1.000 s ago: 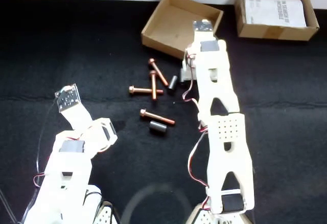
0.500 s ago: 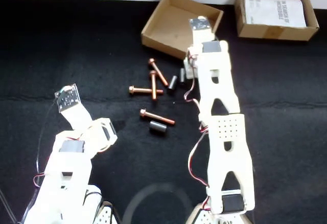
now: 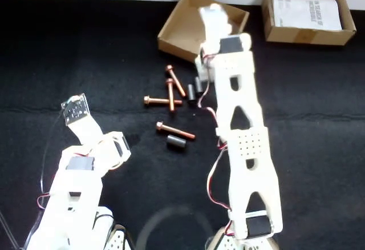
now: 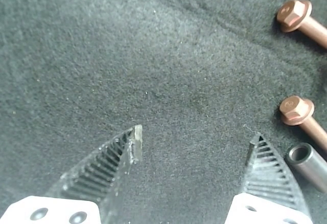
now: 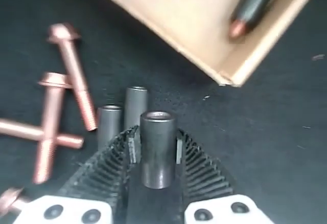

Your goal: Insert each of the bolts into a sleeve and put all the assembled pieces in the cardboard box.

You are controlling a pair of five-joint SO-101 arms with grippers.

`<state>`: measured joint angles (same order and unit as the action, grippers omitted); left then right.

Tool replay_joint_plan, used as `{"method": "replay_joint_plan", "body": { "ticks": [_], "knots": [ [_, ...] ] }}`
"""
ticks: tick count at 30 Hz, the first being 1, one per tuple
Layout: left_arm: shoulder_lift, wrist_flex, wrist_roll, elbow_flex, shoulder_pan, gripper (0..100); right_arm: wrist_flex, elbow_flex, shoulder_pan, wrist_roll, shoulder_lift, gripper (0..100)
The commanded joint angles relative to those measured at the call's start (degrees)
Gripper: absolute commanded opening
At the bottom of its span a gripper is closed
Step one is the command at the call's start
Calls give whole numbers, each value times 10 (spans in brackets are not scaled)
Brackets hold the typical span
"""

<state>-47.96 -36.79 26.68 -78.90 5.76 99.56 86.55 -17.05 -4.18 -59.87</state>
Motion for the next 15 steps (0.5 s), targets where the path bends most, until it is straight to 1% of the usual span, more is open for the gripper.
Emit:
{"method": "replay_joint_plan", "body": {
  "ticks": [1, 4, 9, 13, 15],
  "knots": [
    [0, 9, 0, 7, 5, 329, 15, 63, 5, -4, 101, 6],
    [0, 9, 0, 7, 5, 329, 15, 53, 11, -3, 162, 6],
    [-1, 9, -1, 7, 5, 329, 16, -6, 9, -2, 282, 6],
    [-2, 9, -1, 6, 5, 329, 16, -109, 8, 44, 406, 6],
    [-2, 9, -1, 6, 5, 329, 16, -180, 9, 48, 473, 6]
  ]
}}
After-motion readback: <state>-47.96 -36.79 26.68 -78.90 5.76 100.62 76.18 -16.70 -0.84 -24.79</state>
